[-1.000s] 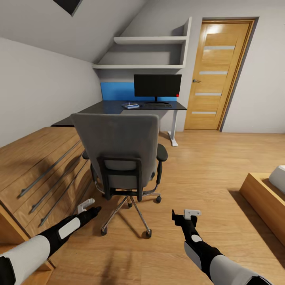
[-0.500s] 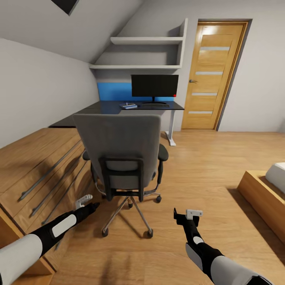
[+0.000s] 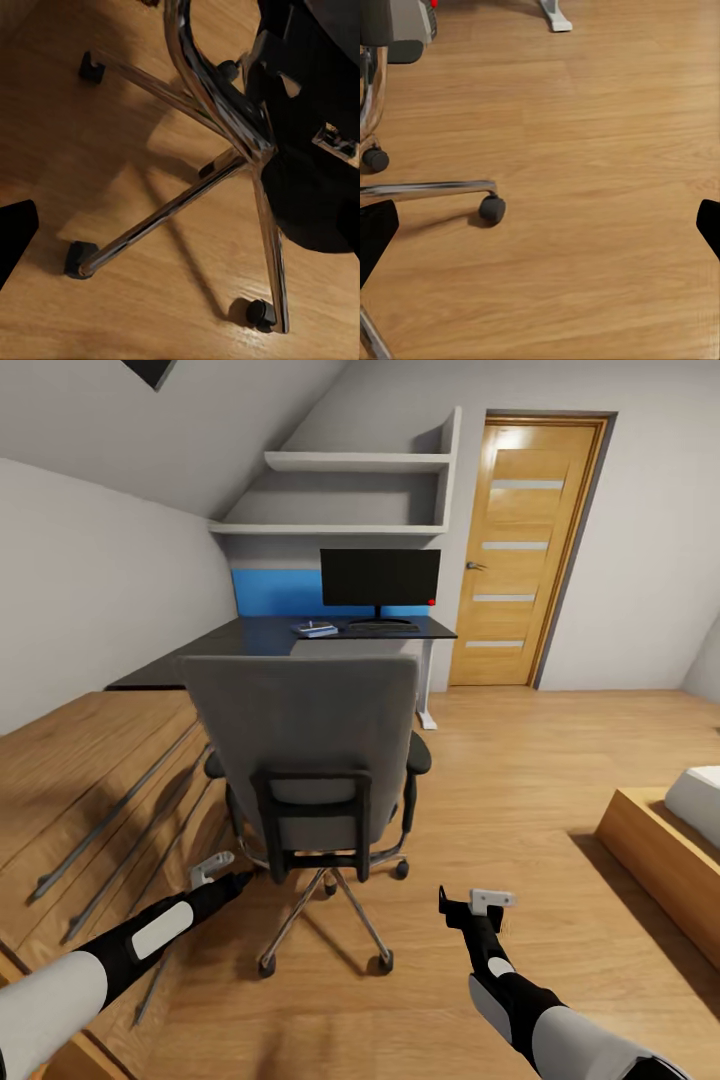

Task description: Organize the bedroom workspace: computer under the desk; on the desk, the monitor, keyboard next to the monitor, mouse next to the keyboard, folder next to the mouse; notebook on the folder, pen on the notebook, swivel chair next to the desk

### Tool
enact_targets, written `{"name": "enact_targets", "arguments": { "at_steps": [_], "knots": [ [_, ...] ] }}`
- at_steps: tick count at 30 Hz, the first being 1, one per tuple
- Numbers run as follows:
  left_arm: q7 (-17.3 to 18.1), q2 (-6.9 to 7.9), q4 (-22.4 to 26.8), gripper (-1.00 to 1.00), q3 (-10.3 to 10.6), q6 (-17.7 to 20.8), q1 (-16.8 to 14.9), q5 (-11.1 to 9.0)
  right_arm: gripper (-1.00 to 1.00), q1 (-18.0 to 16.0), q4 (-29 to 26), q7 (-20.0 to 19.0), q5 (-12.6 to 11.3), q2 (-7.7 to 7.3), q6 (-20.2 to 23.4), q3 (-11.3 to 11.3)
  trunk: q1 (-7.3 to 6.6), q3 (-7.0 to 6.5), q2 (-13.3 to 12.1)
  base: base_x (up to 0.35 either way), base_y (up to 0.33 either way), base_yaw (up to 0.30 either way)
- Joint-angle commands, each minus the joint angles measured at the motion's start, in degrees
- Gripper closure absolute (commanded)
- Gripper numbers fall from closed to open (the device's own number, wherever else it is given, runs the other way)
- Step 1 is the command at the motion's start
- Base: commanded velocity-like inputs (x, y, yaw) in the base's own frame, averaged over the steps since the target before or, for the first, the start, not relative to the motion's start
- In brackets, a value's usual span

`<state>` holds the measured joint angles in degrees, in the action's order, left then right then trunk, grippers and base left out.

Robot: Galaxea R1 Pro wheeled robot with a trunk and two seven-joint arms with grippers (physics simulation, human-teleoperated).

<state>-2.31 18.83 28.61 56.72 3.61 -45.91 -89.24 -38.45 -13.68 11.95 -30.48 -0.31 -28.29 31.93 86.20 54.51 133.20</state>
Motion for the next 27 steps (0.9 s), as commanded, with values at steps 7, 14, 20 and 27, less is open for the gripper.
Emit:
{"name": "enact_targets", "arguments": {
  "at_steps": [7, 14, 20, 27],
  "knots": [
    [-0.24, 0.07, 0.13, -1.0, 0.32, 0.0, -0.05, -0.49, -1.0, -0.04, -0.03, 0.44, -0.19, 0.03, -0.09, 0.5, -0.01, 0.06, 0.02, 0.023, 0.117, -0.001],
    [-0.24, 0.06, 0.13, -1.0, 0.39, 0.0, -0.05, -0.47, -1.0, -0.04, -0.03, 0.44, -0.19, 0.07, -0.09, 0.5, -0.01, 0.06, 0.02, 0.22, 0.004, 0.0],
    [-0.26, 0.06, 0.13, -1.0, 0.4, 0.0, -0.05, -0.49, -1.0, -0.04, 0.0, 0.44, -0.19, 0.16, -0.15, 0.5, -0.01, 0.06, 0.02, 0.044, 0.0, 0.0],
    [-0.3, 0.06, 0.13, -1.0, 0.4, -0.09, -0.05, -0.41, -1.0, -0.04, 0.3, 0.44, -0.19, 0.26, -0.21, 0.57, -0.01, -0.13, 0.02, 0.002, 0.0, -0.067]
  ]
}}
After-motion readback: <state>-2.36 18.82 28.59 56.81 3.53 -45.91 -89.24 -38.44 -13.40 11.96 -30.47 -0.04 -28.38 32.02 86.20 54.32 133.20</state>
